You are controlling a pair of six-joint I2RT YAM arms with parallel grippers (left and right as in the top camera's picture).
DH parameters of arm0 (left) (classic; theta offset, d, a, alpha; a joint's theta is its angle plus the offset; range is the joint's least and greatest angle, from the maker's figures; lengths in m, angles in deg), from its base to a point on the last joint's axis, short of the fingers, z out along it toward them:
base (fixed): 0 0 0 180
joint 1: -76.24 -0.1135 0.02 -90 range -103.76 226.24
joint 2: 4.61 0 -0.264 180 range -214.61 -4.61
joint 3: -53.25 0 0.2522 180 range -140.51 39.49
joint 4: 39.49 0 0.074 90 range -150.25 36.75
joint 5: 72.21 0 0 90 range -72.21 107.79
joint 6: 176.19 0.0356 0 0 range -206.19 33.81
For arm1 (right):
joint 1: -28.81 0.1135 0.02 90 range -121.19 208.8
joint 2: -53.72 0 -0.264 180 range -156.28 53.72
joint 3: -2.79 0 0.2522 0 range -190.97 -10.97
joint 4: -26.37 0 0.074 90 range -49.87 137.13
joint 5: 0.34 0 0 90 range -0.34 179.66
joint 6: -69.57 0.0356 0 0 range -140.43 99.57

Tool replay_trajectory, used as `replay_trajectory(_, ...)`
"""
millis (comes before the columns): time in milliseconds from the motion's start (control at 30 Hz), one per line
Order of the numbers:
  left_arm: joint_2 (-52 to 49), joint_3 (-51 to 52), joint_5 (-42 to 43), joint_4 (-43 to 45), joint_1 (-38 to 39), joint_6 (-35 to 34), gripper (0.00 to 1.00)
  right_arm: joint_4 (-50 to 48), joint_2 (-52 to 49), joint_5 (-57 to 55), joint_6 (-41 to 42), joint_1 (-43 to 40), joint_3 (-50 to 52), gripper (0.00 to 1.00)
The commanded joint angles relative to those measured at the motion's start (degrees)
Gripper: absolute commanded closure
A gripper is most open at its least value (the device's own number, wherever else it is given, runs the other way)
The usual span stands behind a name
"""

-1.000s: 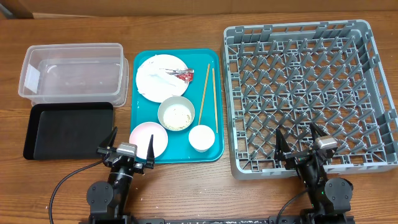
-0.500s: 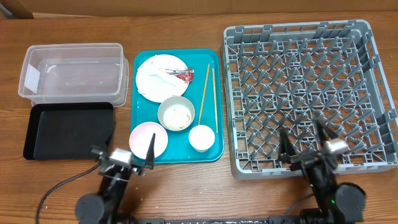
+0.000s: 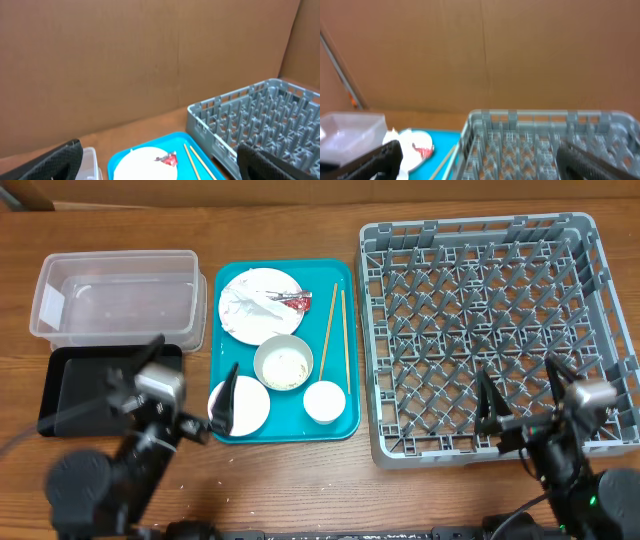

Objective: Sort waste into correct bins and load items into the dishwasher
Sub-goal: 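Reach the left gripper to the white tissue on the plate and grasp it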

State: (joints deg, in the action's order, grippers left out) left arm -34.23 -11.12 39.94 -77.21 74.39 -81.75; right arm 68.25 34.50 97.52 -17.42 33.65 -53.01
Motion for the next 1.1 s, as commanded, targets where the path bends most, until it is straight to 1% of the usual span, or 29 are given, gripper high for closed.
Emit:
replay_trajectory(0,-10.82,-12.63,1.55,-5.95,0.39,-0.61,0.0,5.27,-9.31,-0.98,0.24,-0.42,-10.08,0.0)
replay_trajectory(133,-22.43,-25.14,1.7,-15.3,0.57,-0.61,0.0,13.31,-18.73,-0.96,0.24,-0.42,-19.61,0.0)
replay_trajectory(267,-35.76,-39.19,1.22,-25.59,2.45,-0.63,0.0,22.14,-28.28,-0.96,0.24,-0.42,-29.22,0.0)
replay_trajectory(333,-41.81,-45.44,-0.17,-30.14,3.82,-0.63,0.0,26.49,-32.52,-0.94,0.24,-0.42,-33.38,0.0)
replay_trajectory(400,-49.68,-53.55,-3.28,-36.52,6.29,-0.61,0.0,31.43,-37.55,-0.9,0.24,-0.42,-37.79,0.0)
replay_trajectory(500,-58.66,-62.01,-6.14,-42.49,9.66,-0.57,0.0,35.43,-42.12,-0.76,0.22,-0.42,-40.72,0.0)
replay_trajectory(600,-65.4,-65.53,-6.08,-43.12,12.0,-0.57,0.0,36.09,-45.48,-0.09,0.24,-0.42,-40.92,0.0)
replay_trajectory(867,-78.68,-65.53,-6.1,-40.15,13.29,-1.07,0.0,37.66,-49.99,0.37,0.24,-0.42,-40.89,0.0)
replay_trajectory(900,-80.26,-65.53,-6.95,-39.47,13.29,-2.73,0.0,37.94,-50.14,0.37,0.24,-0.42,-40.89,0.0)
replay_trajectory(933,-81.68,-65.53,-9.25,-38.93,13.29,-6.54,0.0,38.07,-50.23,0.35,0.22,-0.42,-40.89,0.0)
replay_trajectory(1067,-87.25,-65.53,-23.98,-40.06,13.7,-29.88,0.0,38.4,-50.23,0.37,0.24,-0.42,-40.89,0.0)
